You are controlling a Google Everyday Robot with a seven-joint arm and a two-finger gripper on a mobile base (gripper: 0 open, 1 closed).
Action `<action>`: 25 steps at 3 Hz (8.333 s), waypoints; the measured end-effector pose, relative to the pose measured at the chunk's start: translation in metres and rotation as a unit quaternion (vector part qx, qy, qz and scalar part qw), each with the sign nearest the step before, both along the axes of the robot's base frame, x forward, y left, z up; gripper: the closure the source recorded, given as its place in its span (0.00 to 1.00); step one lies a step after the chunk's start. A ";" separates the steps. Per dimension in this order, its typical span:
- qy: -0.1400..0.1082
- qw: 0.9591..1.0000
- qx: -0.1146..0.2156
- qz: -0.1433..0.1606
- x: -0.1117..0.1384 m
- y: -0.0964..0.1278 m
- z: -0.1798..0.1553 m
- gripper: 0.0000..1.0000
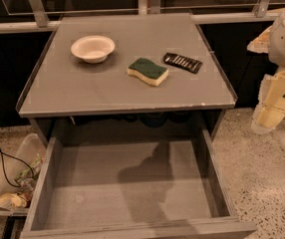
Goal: Place sponge into top drawer
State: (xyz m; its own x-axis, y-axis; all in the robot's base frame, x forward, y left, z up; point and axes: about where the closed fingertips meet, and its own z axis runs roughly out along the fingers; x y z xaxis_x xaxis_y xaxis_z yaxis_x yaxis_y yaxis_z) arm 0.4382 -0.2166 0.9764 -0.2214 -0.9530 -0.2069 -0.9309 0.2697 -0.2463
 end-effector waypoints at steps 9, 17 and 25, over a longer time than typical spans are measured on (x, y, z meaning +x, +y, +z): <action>-0.058 0.963 0.260 0.046 0.150 0.122 -0.060 0.00; 0.002 0.956 0.292 -0.020 0.241 0.173 -0.142 0.18; -0.061 0.964 0.255 0.050 0.086 0.101 -0.087 1.00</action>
Offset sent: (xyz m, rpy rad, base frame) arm 0.0392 0.0254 -0.0020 0.1415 -0.1135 0.1124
